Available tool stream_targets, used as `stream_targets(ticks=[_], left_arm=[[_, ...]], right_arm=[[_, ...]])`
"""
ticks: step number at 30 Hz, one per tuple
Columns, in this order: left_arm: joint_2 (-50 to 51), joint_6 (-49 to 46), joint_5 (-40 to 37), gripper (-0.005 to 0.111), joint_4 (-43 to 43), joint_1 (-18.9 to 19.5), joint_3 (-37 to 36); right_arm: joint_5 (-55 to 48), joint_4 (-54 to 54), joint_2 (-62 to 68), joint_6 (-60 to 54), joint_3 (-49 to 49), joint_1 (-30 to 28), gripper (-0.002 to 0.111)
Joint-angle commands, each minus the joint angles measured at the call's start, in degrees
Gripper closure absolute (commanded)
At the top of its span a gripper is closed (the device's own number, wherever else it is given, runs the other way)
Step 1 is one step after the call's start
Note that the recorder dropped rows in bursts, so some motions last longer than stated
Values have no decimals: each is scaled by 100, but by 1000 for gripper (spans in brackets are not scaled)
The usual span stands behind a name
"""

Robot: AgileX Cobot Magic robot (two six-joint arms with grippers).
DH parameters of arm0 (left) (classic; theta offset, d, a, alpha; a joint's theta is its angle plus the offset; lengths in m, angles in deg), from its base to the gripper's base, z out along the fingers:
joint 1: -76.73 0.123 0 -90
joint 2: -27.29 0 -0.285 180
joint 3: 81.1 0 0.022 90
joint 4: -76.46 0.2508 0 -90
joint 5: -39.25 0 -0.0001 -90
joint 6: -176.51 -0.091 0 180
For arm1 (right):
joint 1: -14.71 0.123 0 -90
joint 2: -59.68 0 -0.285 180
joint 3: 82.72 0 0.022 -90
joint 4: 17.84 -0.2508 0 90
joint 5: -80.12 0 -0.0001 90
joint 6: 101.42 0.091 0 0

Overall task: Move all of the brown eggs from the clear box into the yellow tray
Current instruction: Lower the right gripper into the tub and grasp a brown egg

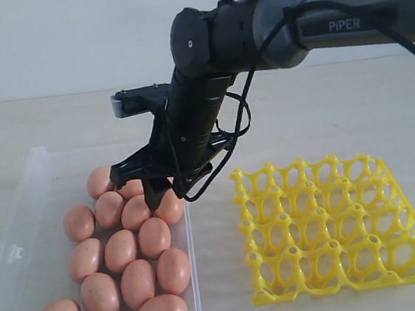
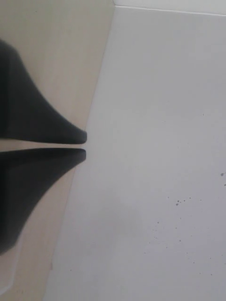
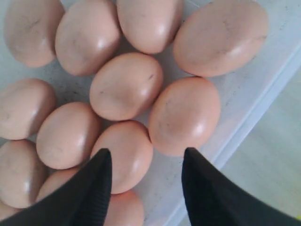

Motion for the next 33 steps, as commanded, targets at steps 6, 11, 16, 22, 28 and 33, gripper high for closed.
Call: stream_targets(ticks=[6, 11, 16, 22, 28, 33], left_arm=[[-16, -43, 0, 103, -19, -20, 15], [-16, -43, 0, 103, -19, -20, 15], [-16, -43, 0, 103, -19, -20, 15], [-16, -43, 0, 103, -19, -20, 15], [-16, -43, 0, 103, -19, -20, 15], [-16, -43, 0, 103, -19, -20, 15]], right_arm=[[435, 236, 292, 193, 25, 4, 64], [434, 371, 531, 298, 25, 4, 64], [557, 890, 679, 603, 25, 4, 64], [925, 952, 717, 736, 25, 4, 64], [1211, 990, 717, 185, 51, -6, 64], [1191, 977, 717, -508, 234, 4, 64]])
